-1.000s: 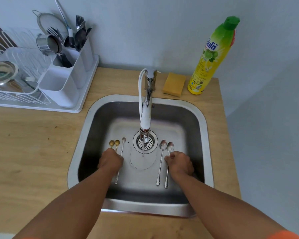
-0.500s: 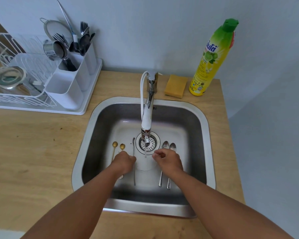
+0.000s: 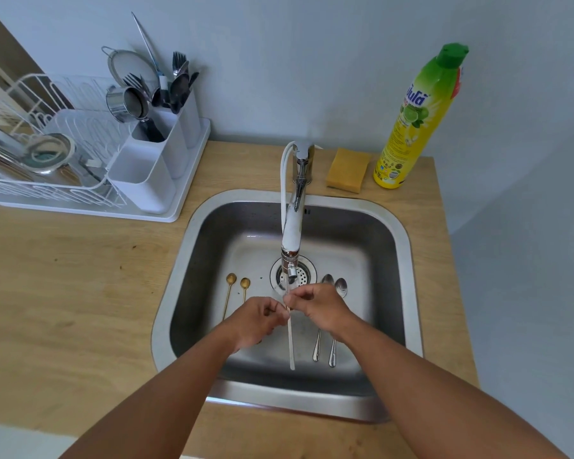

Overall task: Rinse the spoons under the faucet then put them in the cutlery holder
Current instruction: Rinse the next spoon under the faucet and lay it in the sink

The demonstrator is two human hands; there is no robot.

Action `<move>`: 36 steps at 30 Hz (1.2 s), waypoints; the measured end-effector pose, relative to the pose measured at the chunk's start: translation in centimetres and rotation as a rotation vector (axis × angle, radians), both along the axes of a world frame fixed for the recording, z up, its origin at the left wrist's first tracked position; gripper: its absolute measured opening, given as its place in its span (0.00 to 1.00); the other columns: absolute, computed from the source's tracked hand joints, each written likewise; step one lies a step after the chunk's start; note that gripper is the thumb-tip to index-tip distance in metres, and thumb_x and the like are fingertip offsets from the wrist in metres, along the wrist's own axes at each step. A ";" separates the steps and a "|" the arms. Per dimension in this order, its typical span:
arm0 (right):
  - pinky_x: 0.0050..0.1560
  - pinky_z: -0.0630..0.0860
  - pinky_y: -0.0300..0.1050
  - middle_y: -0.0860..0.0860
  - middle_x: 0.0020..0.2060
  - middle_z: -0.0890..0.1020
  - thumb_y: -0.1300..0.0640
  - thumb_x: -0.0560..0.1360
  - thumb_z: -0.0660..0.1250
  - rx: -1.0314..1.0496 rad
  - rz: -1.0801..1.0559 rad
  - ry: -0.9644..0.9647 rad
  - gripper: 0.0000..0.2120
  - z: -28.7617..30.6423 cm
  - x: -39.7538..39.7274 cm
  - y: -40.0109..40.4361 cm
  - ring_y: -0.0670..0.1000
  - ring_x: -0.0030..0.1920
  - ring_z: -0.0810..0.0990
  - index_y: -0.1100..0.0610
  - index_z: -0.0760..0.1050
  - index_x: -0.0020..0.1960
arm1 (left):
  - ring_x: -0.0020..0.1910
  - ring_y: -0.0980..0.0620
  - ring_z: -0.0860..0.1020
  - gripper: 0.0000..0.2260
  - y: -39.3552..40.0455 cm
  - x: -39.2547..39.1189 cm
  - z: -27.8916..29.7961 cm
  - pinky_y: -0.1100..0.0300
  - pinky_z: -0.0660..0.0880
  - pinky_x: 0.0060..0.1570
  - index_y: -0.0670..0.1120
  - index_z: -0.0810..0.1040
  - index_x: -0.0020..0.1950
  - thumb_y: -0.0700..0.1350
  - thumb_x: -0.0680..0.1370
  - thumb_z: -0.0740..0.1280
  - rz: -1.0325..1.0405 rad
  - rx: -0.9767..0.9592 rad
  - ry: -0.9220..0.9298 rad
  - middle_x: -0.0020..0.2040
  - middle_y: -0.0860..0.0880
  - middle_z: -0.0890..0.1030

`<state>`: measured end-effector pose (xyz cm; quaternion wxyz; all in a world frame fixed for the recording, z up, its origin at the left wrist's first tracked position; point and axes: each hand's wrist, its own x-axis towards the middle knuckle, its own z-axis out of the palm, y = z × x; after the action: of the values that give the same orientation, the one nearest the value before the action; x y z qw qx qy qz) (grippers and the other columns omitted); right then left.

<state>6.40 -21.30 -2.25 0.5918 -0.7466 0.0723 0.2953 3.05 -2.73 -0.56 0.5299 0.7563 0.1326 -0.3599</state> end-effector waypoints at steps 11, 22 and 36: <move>0.53 0.80 0.44 0.48 0.42 0.88 0.55 0.73 0.79 -0.066 0.080 -0.152 0.02 -0.2 -1.1 -1.3 0.43 0.43 0.83 0.49 0.87 0.45 | 0.35 0.63 0.79 0.07 -1.4 2.7 2.3 0.57 0.78 0.42 0.55 0.85 0.46 0.49 0.72 0.81 0.127 0.209 -0.468 0.39 0.58 0.85; 0.40 0.73 0.41 0.46 0.33 0.80 0.54 0.75 0.76 -0.082 0.190 -0.276 0.05 0.1 -1.3 -2.4 0.42 0.33 0.73 0.50 0.84 0.41 | 0.41 0.46 0.83 0.08 -3.1 1.2 2.8 0.52 0.80 0.44 0.41 0.86 0.49 0.46 0.80 0.73 0.165 0.268 -0.643 0.41 0.46 0.87; 0.41 0.75 0.45 0.44 0.32 0.81 0.54 0.77 0.75 -0.110 0.243 -0.315 0.04 1.0 -2.0 -1.8 0.41 0.33 0.74 0.51 0.84 0.43 | 0.46 0.60 0.86 0.01 -3.8 -0.9 1.9 0.73 0.78 0.41 0.54 0.89 0.46 0.48 0.75 0.78 0.586 -0.163 -0.326 0.46 0.54 0.89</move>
<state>4.39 -23.11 -1.21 0.5141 -0.8181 -0.0955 0.2396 2.17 -6.54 1.34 0.6837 0.6889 0.2286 -0.0761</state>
